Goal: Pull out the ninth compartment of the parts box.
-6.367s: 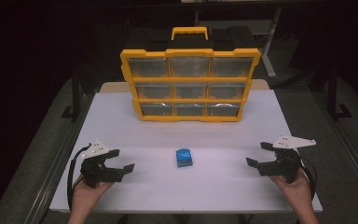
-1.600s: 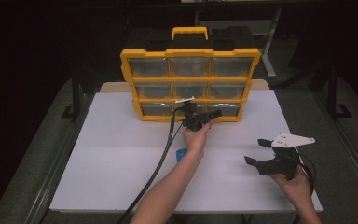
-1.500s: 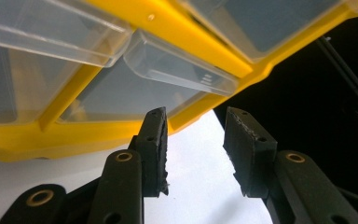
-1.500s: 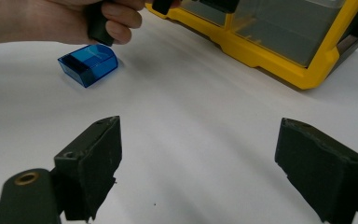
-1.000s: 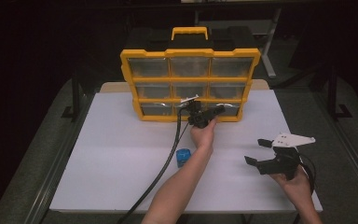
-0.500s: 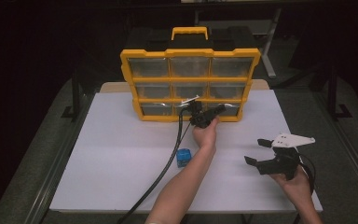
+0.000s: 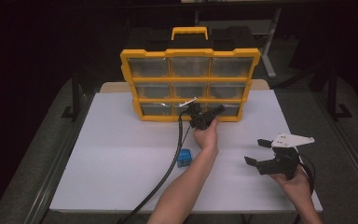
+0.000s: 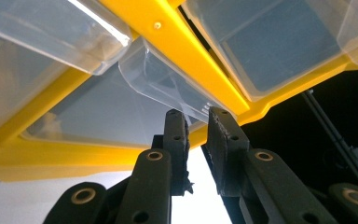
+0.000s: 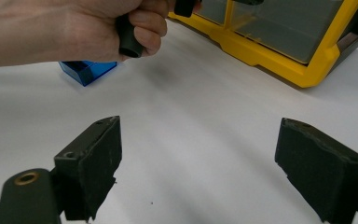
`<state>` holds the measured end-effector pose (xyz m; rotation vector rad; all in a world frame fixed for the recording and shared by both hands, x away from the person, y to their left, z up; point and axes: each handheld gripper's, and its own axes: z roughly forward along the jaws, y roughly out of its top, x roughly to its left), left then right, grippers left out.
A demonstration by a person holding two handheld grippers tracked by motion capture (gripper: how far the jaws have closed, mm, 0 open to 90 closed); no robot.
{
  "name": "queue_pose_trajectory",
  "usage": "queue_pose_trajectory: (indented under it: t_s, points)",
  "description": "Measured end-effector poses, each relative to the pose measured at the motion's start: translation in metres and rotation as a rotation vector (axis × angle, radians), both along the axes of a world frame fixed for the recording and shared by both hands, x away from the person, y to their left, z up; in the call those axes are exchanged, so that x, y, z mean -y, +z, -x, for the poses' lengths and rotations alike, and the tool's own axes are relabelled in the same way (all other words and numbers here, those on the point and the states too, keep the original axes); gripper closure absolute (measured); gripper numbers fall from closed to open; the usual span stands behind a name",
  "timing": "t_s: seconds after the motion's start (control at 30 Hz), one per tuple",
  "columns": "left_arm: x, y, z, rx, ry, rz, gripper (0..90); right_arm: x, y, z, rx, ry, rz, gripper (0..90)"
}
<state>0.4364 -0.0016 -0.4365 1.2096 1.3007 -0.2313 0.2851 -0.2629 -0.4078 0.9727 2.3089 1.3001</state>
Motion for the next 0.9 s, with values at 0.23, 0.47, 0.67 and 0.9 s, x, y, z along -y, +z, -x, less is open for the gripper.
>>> queue_pose_trajectory:
  t_s: [0.23, 0.47, 0.67, 0.9]
  points:
    - [-0.001, -0.001, 0.003, -0.007, 0.002, 0.02, 78.5, -0.001, -0.001, 0.0, 0.004, 0.003, 0.006, 13.8]
    - [-0.002, -0.002, 0.004, -0.012, 0.0, 0.044, 78.8, 0.0, -0.001, 0.0, 0.005, -0.003, 0.004, 13.8]
    - [-0.003, -0.003, 0.01, -0.014, 0.0, 0.048, 78.4, -0.001, -0.002, 0.0, 0.001, 0.003, 0.006, 13.8]
    - [-0.004, -0.004, 0.017, -0.012, -0.009, 0.062, 78.5, 0.0, -0.003, 0.0, 0.0, 0.005, -0.002, 13.8]
